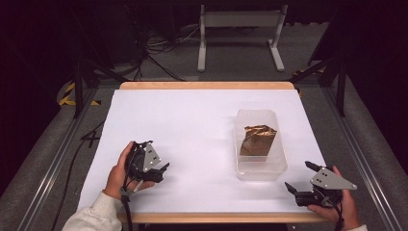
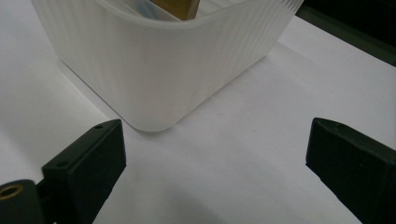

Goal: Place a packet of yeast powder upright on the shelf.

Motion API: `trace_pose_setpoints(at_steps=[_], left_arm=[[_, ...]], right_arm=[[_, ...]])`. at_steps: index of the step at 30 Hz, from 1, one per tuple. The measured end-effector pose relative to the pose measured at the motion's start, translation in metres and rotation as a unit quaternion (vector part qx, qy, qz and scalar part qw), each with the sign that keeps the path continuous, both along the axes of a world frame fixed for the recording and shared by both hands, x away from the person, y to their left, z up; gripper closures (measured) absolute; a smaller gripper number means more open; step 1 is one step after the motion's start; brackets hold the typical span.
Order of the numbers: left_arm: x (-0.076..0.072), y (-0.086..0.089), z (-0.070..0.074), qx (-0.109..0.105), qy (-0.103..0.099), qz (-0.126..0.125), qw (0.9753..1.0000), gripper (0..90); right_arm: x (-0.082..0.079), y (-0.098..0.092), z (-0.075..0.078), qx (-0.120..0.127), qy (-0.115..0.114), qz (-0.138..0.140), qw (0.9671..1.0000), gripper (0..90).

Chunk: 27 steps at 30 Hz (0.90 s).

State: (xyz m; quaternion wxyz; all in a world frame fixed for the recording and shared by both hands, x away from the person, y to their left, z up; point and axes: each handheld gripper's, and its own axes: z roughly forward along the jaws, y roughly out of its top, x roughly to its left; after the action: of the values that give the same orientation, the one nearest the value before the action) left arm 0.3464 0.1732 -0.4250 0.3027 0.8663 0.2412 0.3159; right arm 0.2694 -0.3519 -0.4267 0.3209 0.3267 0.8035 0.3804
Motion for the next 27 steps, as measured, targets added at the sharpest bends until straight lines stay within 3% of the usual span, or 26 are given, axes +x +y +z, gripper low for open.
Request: trace_pose_setpoints(at_steps=[3,8,11,18,23,24,25,26,27], left_arm=[[-0.006,0.012,-0.007,-0.006,-0.005,0.017,0.9998,9.9],[-0.015,0.033,-0.013,-0.038,0.004,0.044,0.9983,9.1],[-0.023,0.045,-0.016,-0.066,0.006,0.057,0.9962,9.0],[-0.033,0.070,-0.021,-0.106,0.005,0.082,0.9910,8.7],[-0.039,0.085,-0.024,-0.145,0.016,0.087,0.9854,9.1],[-0.041,0.090,-0.023,-0.156,0.017,0.091,0.9835,9.3],[-0.043,0.096,-0.024,-0.182,0.018,0.097,0.9784,9.1],[-0.043,0.096,-0.024,-0.182,0.018,0.097,0.9784,8.9],[-0.045,0.102,-0.024,-0.207,0.021,0.093,0.9737,8.6]], right_arm=[[0.001,0.000,0.000,0.000,0.001,-0.001,1.0000,5.6],[0.001,0.001,0.000,-0.002,0.002,0.001,1.0000,5.6],[0.002,0.001,0.000,-0.002,0.002,0.001,1.0000,5.6],[0.005,0.002,0.000,-0.004,-0.002,0.005,1.0000,5.6],[0.007,0.002,0.000,-0.004,-0.003,0.005,1.0000,5.6],[0.007,0.002,0.000,-0.003,-0.004,0.004,1.0000,5.7],[0.008,0.002,0.001,-0.001,-0.004,0.002,1.0000,5.8],[0.008,0.002,0.001,-0.001,-0.004,0.002,1.0000,5.8],[0.008,0.002,0.001,-0.001,-0.007,0.001,1.0000,5.8]])
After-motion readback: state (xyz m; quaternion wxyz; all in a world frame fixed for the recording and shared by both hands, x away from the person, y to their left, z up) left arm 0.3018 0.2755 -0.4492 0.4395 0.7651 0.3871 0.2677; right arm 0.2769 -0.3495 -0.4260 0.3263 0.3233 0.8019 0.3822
